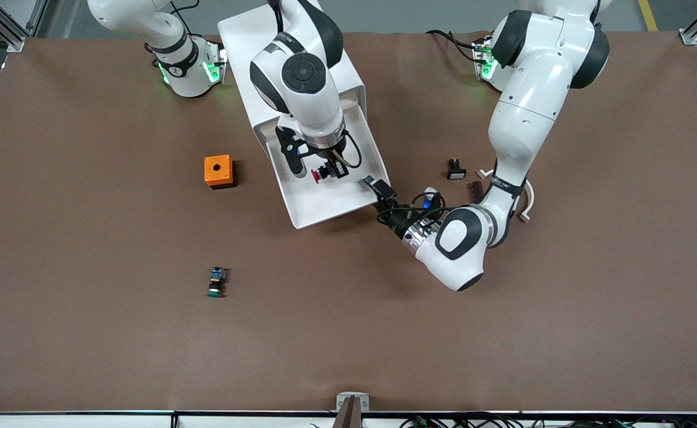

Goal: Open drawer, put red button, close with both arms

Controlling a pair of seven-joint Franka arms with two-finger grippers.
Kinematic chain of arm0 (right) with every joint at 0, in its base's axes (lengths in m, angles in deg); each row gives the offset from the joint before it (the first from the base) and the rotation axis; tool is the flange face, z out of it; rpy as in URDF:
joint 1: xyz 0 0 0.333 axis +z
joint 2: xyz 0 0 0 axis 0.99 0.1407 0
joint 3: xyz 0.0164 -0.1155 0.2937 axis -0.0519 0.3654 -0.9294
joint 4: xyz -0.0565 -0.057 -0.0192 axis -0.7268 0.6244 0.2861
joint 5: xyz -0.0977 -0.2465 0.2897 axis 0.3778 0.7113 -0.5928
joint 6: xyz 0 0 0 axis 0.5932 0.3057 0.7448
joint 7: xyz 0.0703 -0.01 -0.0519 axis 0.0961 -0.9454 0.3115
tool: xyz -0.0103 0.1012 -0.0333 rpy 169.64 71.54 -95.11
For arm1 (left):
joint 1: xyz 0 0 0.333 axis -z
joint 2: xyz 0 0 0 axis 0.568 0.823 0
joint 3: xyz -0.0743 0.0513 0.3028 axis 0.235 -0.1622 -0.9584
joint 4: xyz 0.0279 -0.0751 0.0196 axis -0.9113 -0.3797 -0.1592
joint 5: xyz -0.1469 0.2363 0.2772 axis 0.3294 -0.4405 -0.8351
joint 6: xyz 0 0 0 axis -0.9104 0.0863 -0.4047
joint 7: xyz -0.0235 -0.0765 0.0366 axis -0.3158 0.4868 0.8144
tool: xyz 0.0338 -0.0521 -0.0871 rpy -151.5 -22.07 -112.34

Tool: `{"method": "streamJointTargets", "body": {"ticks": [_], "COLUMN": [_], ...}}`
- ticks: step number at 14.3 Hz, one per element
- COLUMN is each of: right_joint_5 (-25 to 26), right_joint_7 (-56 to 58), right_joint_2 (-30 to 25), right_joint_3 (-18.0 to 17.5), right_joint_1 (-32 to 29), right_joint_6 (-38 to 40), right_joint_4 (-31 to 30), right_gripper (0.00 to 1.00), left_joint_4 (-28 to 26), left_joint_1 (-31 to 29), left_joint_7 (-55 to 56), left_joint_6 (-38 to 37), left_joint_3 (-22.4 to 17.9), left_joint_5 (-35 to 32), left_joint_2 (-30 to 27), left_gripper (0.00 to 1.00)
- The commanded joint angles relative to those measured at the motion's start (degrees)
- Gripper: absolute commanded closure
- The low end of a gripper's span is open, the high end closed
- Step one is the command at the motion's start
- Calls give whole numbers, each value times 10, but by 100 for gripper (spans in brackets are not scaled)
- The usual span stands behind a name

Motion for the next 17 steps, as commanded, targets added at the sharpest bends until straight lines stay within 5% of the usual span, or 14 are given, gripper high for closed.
{"method": "streamJointTargets", "body": {"ticks": [1,10,17], "right_joint_5": [-3,-1,4], "right_joint_7": [-6,-6,-15], "right_joint_2": [1,18,77], "right_joint_3": [-3,-3,-1], "right_joint_1": [-3,-3,-4], "right_joint_6": [3,-3,-3], "right_joint_4": [8,23,74], "right_gripper": [100,100,100], "left_joint_4": [6,20,35], "left_joint_1": [6,-41,-49], "left_joint_7": [6,-129,-448], "left_joint_6": [-6,-10,-10], "left_joint_3": [-21,-9,-15], "left_joint_5": [4,42,47], "left_joint_2": [3,-19,-44], "left_gripper": [0,0,0]}}
